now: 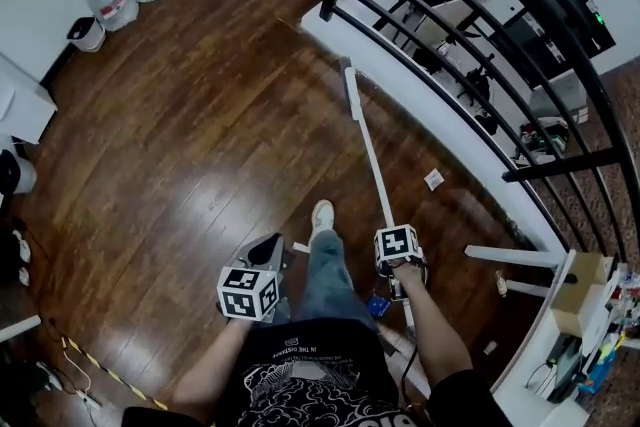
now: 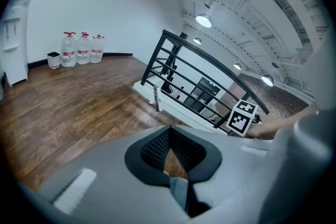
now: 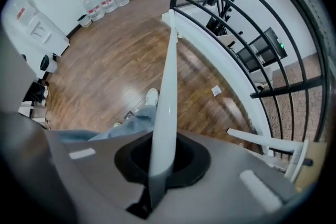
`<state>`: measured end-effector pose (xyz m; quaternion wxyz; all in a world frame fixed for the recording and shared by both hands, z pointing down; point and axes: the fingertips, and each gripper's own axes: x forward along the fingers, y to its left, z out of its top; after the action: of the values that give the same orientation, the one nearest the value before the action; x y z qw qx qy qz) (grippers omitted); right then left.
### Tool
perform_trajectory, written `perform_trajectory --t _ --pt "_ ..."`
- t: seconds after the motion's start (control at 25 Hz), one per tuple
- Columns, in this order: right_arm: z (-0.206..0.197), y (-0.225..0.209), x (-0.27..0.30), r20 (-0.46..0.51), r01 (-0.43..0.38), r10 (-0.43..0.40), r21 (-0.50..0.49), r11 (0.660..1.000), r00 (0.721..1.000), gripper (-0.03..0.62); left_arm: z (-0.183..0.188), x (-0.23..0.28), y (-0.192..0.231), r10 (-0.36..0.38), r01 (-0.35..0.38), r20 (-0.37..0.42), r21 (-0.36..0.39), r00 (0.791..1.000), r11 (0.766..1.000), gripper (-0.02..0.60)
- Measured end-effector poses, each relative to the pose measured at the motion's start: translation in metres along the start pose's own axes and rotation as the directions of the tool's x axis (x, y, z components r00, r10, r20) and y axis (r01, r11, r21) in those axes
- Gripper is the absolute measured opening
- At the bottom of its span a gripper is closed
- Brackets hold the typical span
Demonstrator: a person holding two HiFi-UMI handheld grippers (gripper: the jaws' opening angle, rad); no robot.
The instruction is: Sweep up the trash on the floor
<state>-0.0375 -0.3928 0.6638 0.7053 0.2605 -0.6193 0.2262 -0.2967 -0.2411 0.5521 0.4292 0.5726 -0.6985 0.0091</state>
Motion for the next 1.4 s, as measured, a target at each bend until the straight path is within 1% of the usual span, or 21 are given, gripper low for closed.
perform_trajectory --t 0.16,0.28,0.4,0.52,0.68,0.88,1.04,1.12,1.16,1.24,1.32,1.4 --pt "0.084 -0.065 0.023 -0.036 0.063 -0.066 -0.078 0.995 0.997 0.000 0.033 0.054 0.000 0.052 -0.052 -0.017 -0.026 0.999 0.998 0.005" --pt "0.145 -0.110 0.037 -0.079 0.123 -0.137 -0.155 0.980 0.988 0.000 0.063 0.094 -0.007 0.067 -0.068 -0.020 -0.031 0.998 0.997 0.005" --pt "0.197 -0.148 0.049 -0.107 0.185 -0.217 -0.249 0.950 0.970 0.000 0.093 0.129 -0.015 0.071 -0.072 -0.014 -0.032 0.997 0.997 0.005" --pt "0.243 -0.180 0.056 -0.106 0.243 -0.293 -0.336 0.910 0.950 0.000 0.117 0.155 -0.019 0.078 -0.078 -0.002 -0.037 0.997 0.996 0.005" --pt "0.299 -0.205 0.064 -0.074 0.297 -0.362 -0.431 0.852 0.929 0.000 0.136 0.186 -0.013 0.095 -0.095 -0.005 -0.046 0.995 0.994 0.005" --pt "0.360 -0.222 0.069 -0.027 0.349 -0.418 -0.502 0.791 0.908 0.000 0.156 0.224 -0.007 0.104 -0.105 -0.024 -0.048 0.994 0.993 0.005" --pt "0.393 -0.233 0.075 -0.014 0.377 -0.464 -0.561 0.737 0.886 0.000 0.170 0.253 -0.009 0.096 -0.098 -0.043 -0.043 0.994 0.994 0.005" --pt "0.406 -0.237 0.080 -0.018 0.379 -0.477 -0.581 0.721 0.879 0.000 0.182 0.270 -0.011 0.090 -0.092 -0.043 -0.042 0.995 0.995 0.005" --pt "0.410 -0.238 0.083 -0.019 0.377 -0.477 -0.586 0.717 0.879 0.000 0.188 0.278 -0.011 0.087 -0.088 -0.043 -0.040 0.995 0.995 0.005" --pt "0.413 -0.236 0.089 -0.028 0.356 -0.459 -0.590 0.725 0.888 0.000 0.198 0.290 -0.011 0.081 -0.082 -0.041 -0.029 0.996 0.996 0.005" --pt "0.408 -0.231 0.095 -0.055 0.315 -0.428 -0.593 0.741 0.902 0.000 0.205 0.298 -0.011 0.075 -0.076 -0.039 -0.020 0.996 0.997 0.005" --pt "0.396 -0.224 0.101 -0.110 0.251 -0.382 -0.584 0.772 0.918 0.000 0.207 0.300 -0.012 0.073 -0.074 -0.039 -0.017 0.997 0.997 0.005"
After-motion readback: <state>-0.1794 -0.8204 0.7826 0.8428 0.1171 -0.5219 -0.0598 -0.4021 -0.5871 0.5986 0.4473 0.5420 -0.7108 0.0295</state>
